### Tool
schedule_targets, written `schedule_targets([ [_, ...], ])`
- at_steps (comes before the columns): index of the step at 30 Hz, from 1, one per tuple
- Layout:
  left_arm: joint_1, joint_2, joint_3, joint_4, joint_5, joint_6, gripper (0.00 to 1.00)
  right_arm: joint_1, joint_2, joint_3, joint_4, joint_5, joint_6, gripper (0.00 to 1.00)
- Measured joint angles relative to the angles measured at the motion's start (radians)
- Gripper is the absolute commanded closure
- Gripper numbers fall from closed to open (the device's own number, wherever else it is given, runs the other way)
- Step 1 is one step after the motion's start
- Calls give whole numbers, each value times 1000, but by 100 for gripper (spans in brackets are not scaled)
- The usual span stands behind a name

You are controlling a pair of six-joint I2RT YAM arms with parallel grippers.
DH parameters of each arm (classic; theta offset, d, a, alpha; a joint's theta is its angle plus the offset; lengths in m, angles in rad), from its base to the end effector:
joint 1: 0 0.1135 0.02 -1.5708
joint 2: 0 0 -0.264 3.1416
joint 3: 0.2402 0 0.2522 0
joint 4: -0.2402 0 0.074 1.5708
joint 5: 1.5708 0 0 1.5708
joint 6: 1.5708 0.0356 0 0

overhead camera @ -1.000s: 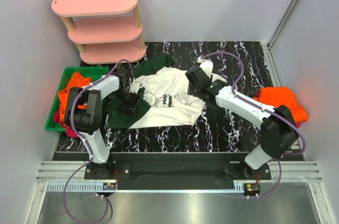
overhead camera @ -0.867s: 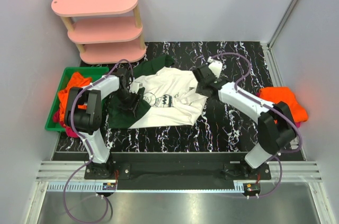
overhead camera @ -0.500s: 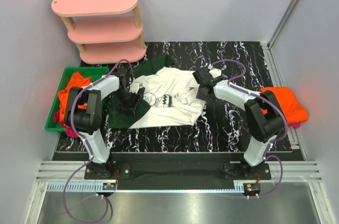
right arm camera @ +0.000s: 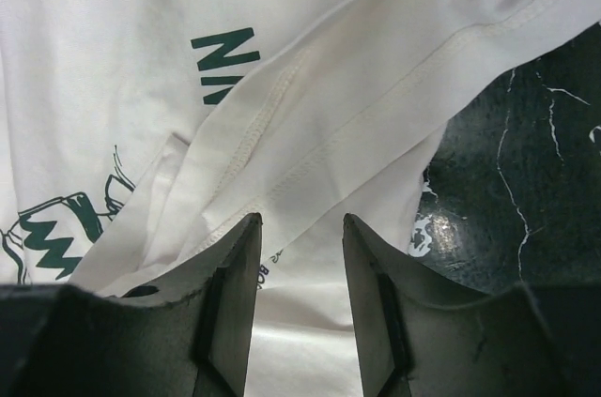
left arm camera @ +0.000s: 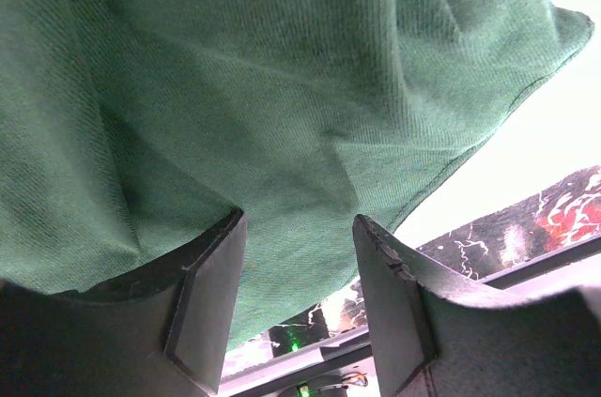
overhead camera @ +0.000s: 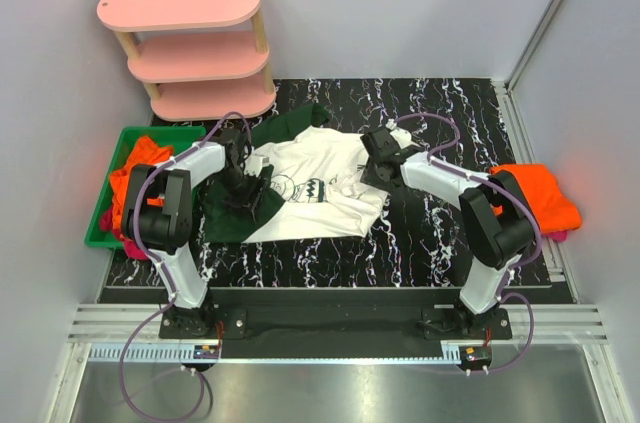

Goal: Fold and stack the t-shirts
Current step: Fold the flattened tshirt in 1/3 of the way

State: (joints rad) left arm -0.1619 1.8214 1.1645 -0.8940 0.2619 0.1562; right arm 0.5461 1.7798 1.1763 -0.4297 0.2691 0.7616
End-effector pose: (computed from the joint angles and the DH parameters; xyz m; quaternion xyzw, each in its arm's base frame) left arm 0.3126 -0.0604 0.1588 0.1583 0.9787 -0.1306 0.0095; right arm 0.3177 0.1820 0.1891 0.1382 0.9460 0.0574 0.2876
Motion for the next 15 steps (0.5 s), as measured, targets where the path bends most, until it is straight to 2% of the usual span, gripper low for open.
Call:
schedule_targets([
  [12, 0, 0, 0, 0, 0, 0, 44, 18, 61, -1, 43, -30, 28, 53],
  [15, 0, 0, 0, 0, 0, 0, 44, 18, 61, -2, 44, -29, 33, 69],
])
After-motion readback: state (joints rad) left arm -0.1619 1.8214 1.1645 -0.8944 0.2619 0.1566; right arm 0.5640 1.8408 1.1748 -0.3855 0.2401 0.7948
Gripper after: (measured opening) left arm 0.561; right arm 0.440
